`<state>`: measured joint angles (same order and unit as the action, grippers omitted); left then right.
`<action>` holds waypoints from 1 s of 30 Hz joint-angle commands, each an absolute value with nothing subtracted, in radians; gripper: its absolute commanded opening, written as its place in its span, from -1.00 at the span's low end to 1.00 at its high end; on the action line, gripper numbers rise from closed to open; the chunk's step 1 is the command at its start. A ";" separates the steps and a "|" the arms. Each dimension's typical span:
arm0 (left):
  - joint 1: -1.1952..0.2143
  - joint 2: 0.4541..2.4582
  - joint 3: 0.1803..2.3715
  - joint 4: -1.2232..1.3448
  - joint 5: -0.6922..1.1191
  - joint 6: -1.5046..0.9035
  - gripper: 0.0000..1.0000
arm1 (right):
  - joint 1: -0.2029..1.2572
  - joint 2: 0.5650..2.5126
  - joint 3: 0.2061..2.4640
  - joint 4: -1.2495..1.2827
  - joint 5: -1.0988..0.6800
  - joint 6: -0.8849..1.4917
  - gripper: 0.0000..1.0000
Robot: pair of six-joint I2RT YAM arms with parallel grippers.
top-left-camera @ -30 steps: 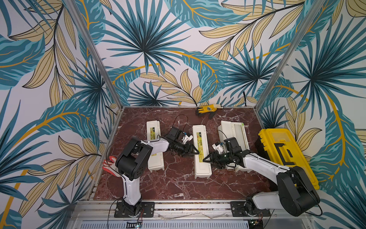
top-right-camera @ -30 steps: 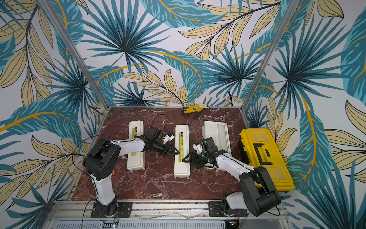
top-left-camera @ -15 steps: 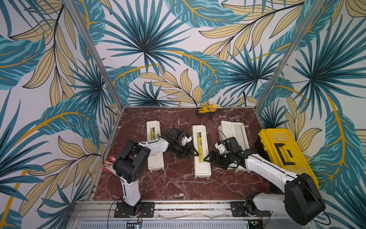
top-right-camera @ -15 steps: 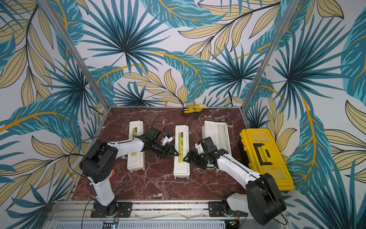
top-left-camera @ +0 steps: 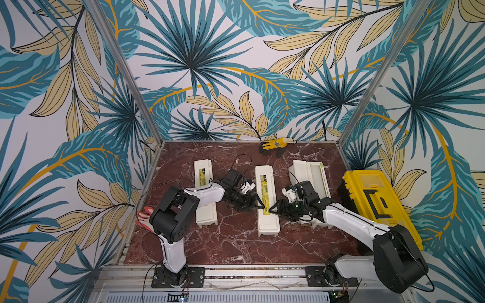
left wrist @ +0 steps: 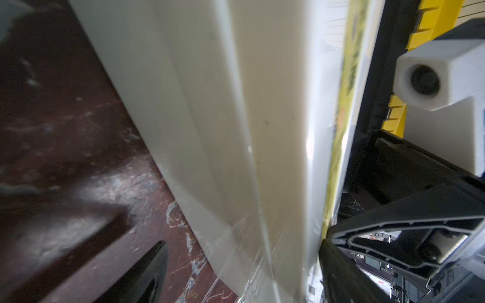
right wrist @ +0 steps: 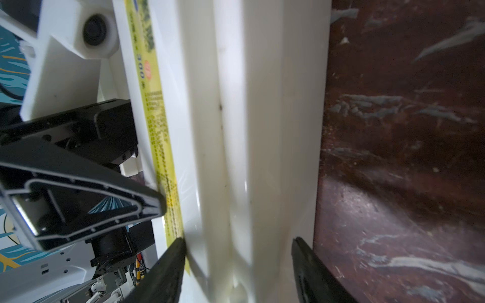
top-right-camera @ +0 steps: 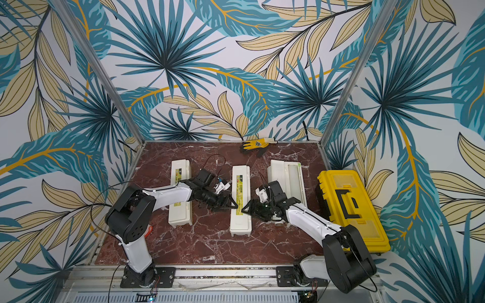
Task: Put plastic wrap rolls into dispensers
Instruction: Close the lid on the plastic wrap cutting box.
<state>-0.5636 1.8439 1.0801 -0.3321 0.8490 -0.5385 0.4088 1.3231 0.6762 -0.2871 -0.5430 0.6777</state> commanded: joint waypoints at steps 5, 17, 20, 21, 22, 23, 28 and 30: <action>-0.591 1.879 1.043 -0.440 0.735 -0.509 0.78 | 0.462 1.405 0.604 -0.481 -0.440 0.650 0.16; -0.612 1.946 0.958 -0.504 0.672 -0.493 0.29 | 0.489 1.445 0.601 -0.470 -0.372 0.721 0.18; -0.612 1.970 0.941 -0.527 0.647 -0.491 0.14 | 0.489 1.450 0.595 -0.456 -0.378 0.724 0.22; -0.612 1.977 0.937 -0.527 0.651 -0.491 0.10 | 0.488 1.448 0.595 -0.451 -0.379 0.724 0.24; -0.612 1.977 0.937 -0.528 0.652 -0.493 0.07 | 0.488 1.445 0.597 -0.442 -0.379 0.726 0.27; -0.612 1.970 0.938 -0.528 0.651 -0.491 0.06 | 0.486 1.439 0.597 -0.427 -0.381 0.729 0.30; -0.619 1.928 0.970 -0.538 0.642 -0.477 0.52 | 0.485 1.471 0.624 -0.413 -0.403 0.716 0.32; -0.632 1.932 0.987 -0.559 0.634 -0.464 0.53 | 0.485 1.487 0.636 -0.413 -0.410 0.707 0.34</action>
